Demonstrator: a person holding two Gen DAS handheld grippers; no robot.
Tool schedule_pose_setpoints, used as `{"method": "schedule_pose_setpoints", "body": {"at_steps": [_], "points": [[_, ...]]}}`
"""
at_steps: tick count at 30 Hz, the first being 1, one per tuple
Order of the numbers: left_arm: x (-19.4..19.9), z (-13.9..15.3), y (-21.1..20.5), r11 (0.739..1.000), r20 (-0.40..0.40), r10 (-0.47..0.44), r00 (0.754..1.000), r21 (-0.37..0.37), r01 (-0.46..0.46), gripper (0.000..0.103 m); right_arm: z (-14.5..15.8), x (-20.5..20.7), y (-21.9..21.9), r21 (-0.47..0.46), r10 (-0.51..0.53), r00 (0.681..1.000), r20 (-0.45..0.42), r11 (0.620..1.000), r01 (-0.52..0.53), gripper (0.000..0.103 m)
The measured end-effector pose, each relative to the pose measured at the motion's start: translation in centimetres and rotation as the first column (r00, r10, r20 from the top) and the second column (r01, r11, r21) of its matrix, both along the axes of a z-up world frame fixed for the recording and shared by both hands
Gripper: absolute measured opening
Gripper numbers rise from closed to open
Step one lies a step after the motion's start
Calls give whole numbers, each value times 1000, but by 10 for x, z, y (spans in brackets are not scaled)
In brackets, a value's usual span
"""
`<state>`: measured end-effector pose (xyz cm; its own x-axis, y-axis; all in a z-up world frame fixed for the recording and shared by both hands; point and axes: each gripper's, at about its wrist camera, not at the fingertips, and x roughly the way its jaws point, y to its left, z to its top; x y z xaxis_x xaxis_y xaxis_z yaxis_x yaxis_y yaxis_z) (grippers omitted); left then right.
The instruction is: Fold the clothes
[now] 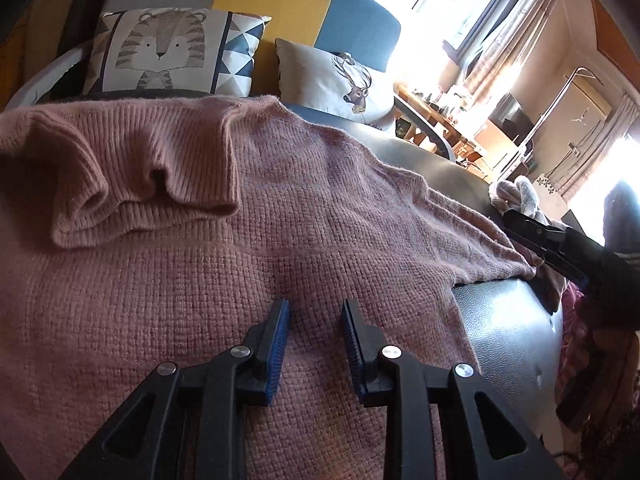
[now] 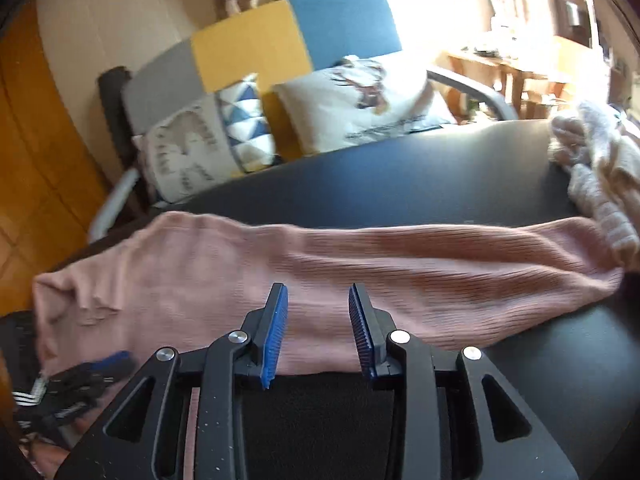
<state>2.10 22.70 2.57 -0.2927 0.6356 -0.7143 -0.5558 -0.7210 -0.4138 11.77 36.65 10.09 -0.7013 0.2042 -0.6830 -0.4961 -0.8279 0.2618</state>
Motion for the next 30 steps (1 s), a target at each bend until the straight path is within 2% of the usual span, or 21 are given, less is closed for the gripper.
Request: {"method": "schedule_pose_setpoints", "body": {"at_steps": [3,5,10,13,15,17,20,22,27,30], "points": [[-2,7,-9,999,37,32,999,29,-33,27,-2,-34,-66,16,149,989,3,989,-149,35],[2,20,-27,997,26,66,997,34,-67,27,-9,-51,-103,14,219,976,10,976,-219,35],[10,44,-104,988,-46,145,988,-40,-147,27,-39,-76,-153,-7,278,958,66,961,-278,35],[20,47,-167,978,-68,181,981,-88,-187,27,-60,-82,-174,52,309,941,137,946,-319,35],[31,45,-209,969,-92,200,976,-126,-210,27,-63,-84,-186,125,309,936,171,935,-331,38],[42,41,-247,962,-109,207,972,-161,-223,27,-66,-86,-192,160,305,931,199,928,-338,40],[62,39,-293,956,-114,215,970,-180,-233,27,-67,-85,-191,164,304,932,195,927,-337,40],[79,42,-319,957,-120,223,967,-161,-241,27,-68,-83,-189,158,306,933,188,928,-336,41],[106,48,-351,965,-72,256,964,-42,-259,28,-68,-82,-188,161,305,934,186,928,-335,41],[117,46,-334,974,-75,214,974,-60,-219,28,-67,-83,-188,166,305,934,189,927,-336,41]]}}
